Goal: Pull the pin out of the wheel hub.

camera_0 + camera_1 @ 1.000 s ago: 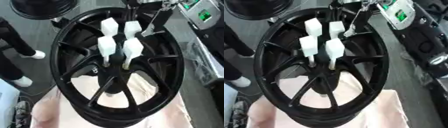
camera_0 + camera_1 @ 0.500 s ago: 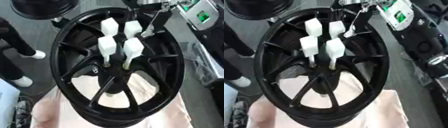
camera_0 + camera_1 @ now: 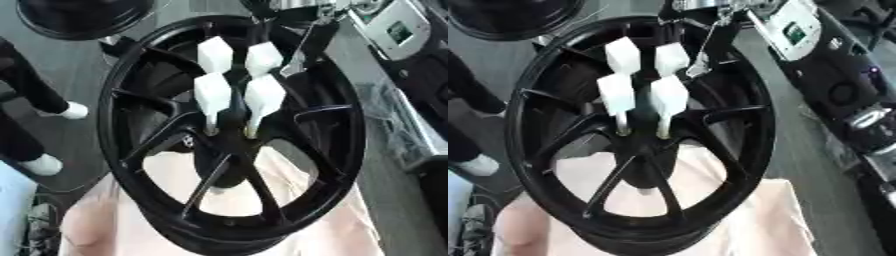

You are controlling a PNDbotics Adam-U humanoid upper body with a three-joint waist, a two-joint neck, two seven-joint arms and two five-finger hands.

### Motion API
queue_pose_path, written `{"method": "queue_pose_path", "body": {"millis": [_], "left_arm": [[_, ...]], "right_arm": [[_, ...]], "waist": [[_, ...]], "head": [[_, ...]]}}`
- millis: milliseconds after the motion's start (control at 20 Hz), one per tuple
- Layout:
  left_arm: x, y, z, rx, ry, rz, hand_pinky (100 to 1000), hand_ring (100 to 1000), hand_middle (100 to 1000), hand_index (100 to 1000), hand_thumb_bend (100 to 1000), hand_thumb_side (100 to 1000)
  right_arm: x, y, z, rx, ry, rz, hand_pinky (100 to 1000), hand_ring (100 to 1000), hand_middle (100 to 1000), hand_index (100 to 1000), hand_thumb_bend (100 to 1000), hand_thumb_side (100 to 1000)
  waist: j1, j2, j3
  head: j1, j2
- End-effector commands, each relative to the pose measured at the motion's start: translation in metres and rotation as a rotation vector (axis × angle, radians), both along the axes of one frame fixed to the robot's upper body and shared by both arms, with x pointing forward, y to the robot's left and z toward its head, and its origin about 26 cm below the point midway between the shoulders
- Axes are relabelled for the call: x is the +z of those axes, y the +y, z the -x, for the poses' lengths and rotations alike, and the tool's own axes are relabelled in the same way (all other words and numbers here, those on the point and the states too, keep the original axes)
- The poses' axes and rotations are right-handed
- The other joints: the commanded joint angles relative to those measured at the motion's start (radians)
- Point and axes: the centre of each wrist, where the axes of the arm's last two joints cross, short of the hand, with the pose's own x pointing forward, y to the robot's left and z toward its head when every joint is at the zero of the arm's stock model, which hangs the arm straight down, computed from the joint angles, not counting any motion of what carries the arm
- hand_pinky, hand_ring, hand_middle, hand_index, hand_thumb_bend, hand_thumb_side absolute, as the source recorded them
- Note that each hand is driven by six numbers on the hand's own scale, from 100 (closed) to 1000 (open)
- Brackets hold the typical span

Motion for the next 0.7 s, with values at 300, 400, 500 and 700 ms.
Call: {"method": "queue_pose_path", "body": {"millis": [300, 400, 500, 700], "left_arm": [[0.012, 0.003, 0.001, -0.003, -0.032, -0.019, 725, 828, 795, 810, 100, 654], [0.012, 0.003, 0.001, -0.002, -0.032, -0.019, 726, 828, 795, 810, 100, 654], [0.012, 0.003, 0.001, -0.002, -0.033, -0.018, 726, 829, 795, 810, 100, 653], [0.012, 0.003, 0.001, -0.003, -0.032, -0.018, 726, 829, 796, 810, 100, 653]], "right_arm": [[0.024, -0.002, 0.010, 0.072, -0.023, 0.002, 738, 540, 334, 514, 362, 100], [0.028, -0.004, 0.012, 0.070, -0.024, -0.015, 740, 532, 319, 501, 375, 100], [0.033, -0.006, 0.014, 0.072, -0.024, -0.041, 743, 524, 308, 491, 382, 100], [0.049, -0.010, 0.023, 0.091, -0.036, -0.104, 751, 510, 294, 480, 398, 100]], "waist": [[0.004, -0.018, -0.002], [0.004, -0.018, -0.002], [0.003, -0.019, -0.002], [0.003, -0.020, -0.003]], "head": [[-0.003, -0.009], [-0.001, -0.009], [-0.001, -0.010], [-0.001, -0.009]]}}
